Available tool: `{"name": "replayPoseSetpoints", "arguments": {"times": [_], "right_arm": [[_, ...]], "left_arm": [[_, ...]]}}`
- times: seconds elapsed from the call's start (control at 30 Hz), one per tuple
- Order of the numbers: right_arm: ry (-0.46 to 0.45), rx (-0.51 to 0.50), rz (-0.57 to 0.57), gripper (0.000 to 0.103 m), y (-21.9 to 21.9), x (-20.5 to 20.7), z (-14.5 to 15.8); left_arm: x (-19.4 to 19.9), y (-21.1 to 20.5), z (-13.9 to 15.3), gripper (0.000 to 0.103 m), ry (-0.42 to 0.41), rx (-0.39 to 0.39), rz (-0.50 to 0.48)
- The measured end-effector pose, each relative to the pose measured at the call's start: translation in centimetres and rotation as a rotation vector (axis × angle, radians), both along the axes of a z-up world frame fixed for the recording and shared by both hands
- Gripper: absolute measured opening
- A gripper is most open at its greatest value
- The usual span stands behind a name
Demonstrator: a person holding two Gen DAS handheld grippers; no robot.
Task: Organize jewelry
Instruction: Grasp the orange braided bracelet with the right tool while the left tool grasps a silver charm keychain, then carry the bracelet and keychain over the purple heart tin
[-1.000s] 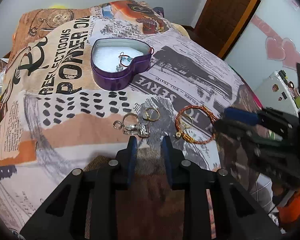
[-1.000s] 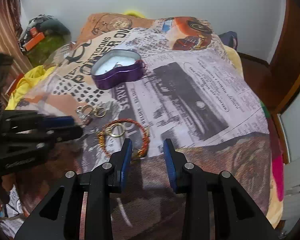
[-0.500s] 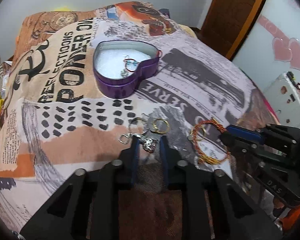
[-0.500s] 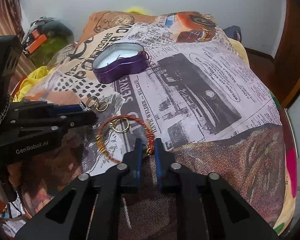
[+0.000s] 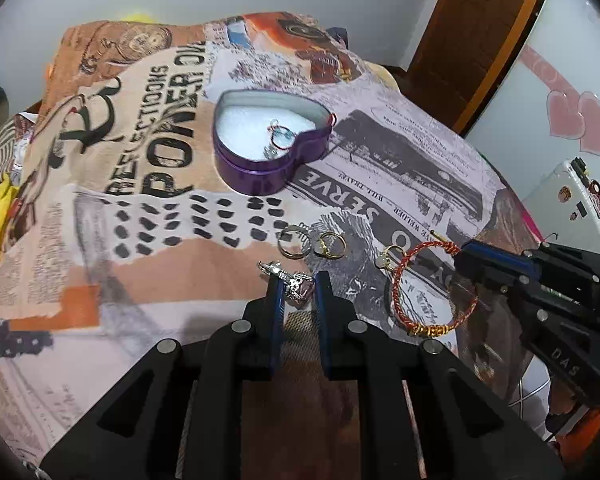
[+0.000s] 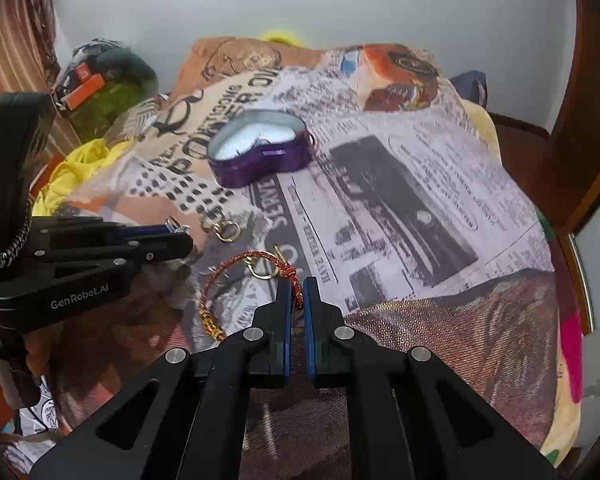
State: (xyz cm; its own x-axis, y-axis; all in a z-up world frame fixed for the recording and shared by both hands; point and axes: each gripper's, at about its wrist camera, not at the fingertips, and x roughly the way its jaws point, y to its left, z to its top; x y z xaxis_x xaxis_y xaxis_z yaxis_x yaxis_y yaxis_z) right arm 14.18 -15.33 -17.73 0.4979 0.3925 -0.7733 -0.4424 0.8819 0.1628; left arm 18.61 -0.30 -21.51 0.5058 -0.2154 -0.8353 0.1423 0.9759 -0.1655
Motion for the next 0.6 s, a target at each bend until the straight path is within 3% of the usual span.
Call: {"name": "replayPoseSetpoints", "arguments": {"times": [0.6], "right_arm": [[-0.149,0.031,-0.029,0.005,0.6,0.0,5.4]], "left_arm": [[-3.1,1.8,6.8,0.014,-0.162,-0.029,0.024]]}}
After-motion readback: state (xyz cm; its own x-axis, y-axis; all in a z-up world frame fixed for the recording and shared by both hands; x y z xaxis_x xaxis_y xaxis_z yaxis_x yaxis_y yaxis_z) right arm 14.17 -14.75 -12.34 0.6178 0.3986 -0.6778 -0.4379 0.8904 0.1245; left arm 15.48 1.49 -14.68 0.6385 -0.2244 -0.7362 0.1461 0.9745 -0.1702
